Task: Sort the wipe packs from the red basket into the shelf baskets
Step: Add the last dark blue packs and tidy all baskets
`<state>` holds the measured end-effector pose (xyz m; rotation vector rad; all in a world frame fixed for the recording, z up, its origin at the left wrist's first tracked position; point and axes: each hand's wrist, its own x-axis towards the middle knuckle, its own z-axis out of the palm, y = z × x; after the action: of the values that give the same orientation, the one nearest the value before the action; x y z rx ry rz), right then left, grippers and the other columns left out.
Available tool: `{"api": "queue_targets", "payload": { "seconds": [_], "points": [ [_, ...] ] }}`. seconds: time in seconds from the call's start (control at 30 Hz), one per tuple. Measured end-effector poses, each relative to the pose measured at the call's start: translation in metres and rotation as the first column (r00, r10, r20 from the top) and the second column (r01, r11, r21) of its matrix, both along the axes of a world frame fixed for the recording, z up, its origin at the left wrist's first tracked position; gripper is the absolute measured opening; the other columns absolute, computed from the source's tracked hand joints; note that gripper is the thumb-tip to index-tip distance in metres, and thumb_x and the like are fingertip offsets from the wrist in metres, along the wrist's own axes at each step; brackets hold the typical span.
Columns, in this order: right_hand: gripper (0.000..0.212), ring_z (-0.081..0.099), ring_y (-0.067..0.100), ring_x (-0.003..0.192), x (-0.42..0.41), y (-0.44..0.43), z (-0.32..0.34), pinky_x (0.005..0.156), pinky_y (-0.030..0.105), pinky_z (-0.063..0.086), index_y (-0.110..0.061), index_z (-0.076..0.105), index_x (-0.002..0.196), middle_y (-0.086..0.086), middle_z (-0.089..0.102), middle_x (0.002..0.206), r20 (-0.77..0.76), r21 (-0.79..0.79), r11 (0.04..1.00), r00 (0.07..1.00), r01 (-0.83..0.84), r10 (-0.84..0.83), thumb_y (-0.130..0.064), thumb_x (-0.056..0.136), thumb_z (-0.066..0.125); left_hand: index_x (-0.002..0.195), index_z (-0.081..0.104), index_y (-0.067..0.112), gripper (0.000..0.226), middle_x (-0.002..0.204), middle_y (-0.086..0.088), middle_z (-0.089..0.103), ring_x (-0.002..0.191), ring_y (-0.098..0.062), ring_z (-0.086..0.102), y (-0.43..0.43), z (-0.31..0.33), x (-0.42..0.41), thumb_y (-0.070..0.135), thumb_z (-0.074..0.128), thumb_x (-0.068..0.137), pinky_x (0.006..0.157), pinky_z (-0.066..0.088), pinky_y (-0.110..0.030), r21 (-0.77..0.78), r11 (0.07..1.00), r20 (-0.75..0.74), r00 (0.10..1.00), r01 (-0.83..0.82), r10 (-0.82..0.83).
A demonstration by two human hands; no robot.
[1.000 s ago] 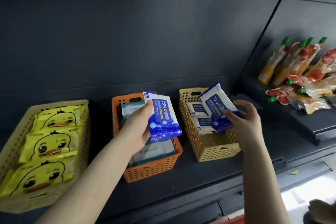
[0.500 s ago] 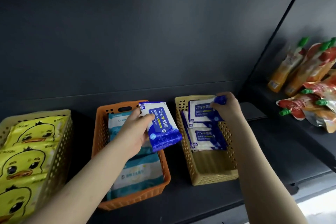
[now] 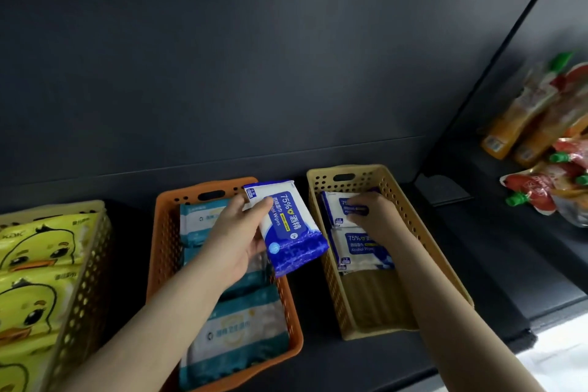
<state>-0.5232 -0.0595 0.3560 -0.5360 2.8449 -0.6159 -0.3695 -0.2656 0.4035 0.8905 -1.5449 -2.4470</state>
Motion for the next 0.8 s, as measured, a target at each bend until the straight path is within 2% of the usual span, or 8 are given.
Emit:
{"api": "queue_targets", "payload": {
  "seconds": [0.1,0.27,0.37,0.43,0.53,0.63,0.7,0.8],
  "points": [
    [0.038,0.049,0.019,0.124,-0.005,0.0,0.0,0.1,0.027,0.037,-0.023,0.059,0.13,-0.002,0.05,0.142,0.041,-0.03,0.999,0.999,-0.032,0.033,-0.023,0.091,0.062,0.107,0.058,0.019,0.02,0.094,-0.003,0.074,0.079,-0.016,0.073,-0.003,-0.004,-0.003,0.031,0.061,0.091,0.065,0.058,-0.034,-0.008,1.0,0.013,1.0,-0.022,0.022],
    [0.038,0.046,0.021,0.129,-0.009,0.001,-0.003,0.106,0.033,0.037,-0.028,0.057,0.132,-0.005,0.044,0.148,0.082,-0.033,0.996,0.993,-0.082,0.084,-0.028,0.095,0.058,0.1,0.056,0.018,0.019,0.088,-0.003,0.072,0.08,-0.018,0.07,-0.01,-0.002,-0.006,0.036,0.057,0.094,0.086,0.056,-0.045,-0.01,0.997,0.013,0.997,-0.076,0.076],
    [0.037,0.054,0.017,0.119,-0.003,-0.001,0.007,0.099,0.03,0.041,-0.025,0.058,0.131,-0.002,0.056,0.136,0.03,-0.105,0.994,0.999,-0.037,0.041,-0.033,0.095,0.056,0.105,0.056,0.013,0.025,0.095,-0.007,0.071,0.084,-0.019,0.069,-0.014,0.001,-0.007,0.037,0.056,0.094,0.086,0.055,-0.044,-0.055,0.995,-0.01,0.997,-0.08,0.08],
    [0.032,0.061,0.013,0.105,0.01,0.001,0.022,0.091,0.029,0.046,-0.025,0.063,0.124,-0.003,0.066,0.12,0.056,-0.243,0.97,0.998,0.018,-0.005,-0.038,0.097,0.051,0.105,0.058,0.012,0.032,0.095,-0.006,0.072,0.089,-0.021,0.068,-0.016,0.002,-0.007,0.042,0.058,0.092,0.094,0.05,-0.048,-0.14,0.986,-0.019,0.996,-0.092,0.09],
    [0.04,0.069,0.015,0.092,0.04,0.006,0.043,0.09,0.037,0.053,-0.021,0.068,0.112,-0.003,0.073,0.102,0.308,-0.523,0.833,0.951,0.179,-0.011,-0.048,0.098,0.041,0.097,0.057,0.011,0.032,0.087,-0.002,0.071,0.088,-0.02,0.066,-0.013,0.004,-0.007,0.043,0.059,0.091,0.098,0.045,-0.049,-0.15,0.976,-0.081,0.986,-0.159,0.148],
    [0.056,0.069,0.021,0.1,0.061,0.008,0.049,0.09,0.037,0.052,-0.017,0.065,0.118,0.002,0.073,0.109,0.569,-0.646,0.673,0.815,0.359,0.111,-0.058,0.093,0.036,0.086,0.047,0.014,0.022,0.084,-0.001,0.071,0.085,-0.02,0.067,-0.001,0.007,-0.008,0.032,0.058,0.094,0.084,0.051,-0.042,-0.059,0.978,-0.12,0.974,-0.2,0.192],
    [0.062,0.067,0.024,0.104,0.07,0.005,0.05,0.091,0.037,0.05,-0.016,0.063,0.12,0.006,0.071,0.114,0.607,-0.682,0.621,0.773,0.387,0.186,-0.063,0.086,0.04,0.081,0.043,0.015,0.021,0.087,-0.004,0.071,0.084,-0.019,0.07,0.01,0.009,-0.009,0.022,0.056,0.096,0.074,0.057,-0.037,0.026,0.983,-0.139,0.973,-0.184,0.186],
    [0.039,0.068,0.025,0.102,0.077,0.0,0.054,0.09,0.039,0.052,-0.015,0.062,0.112,0.01,0.07,0.112,0.602,-0.723,0.523,0.783,0.452,0.155,-0.043,0.085,0.06,0.085,0.049,0.013,0.013,0.094,-0.01,0.071,0.089,-0.021,0.071,0.023,0.009,-0.013,0.014,0.057,0.095,0.078,0.059,-0.043,0.089,0.995,-0.145,0.988,-0.037,0.05]
  ]
}}
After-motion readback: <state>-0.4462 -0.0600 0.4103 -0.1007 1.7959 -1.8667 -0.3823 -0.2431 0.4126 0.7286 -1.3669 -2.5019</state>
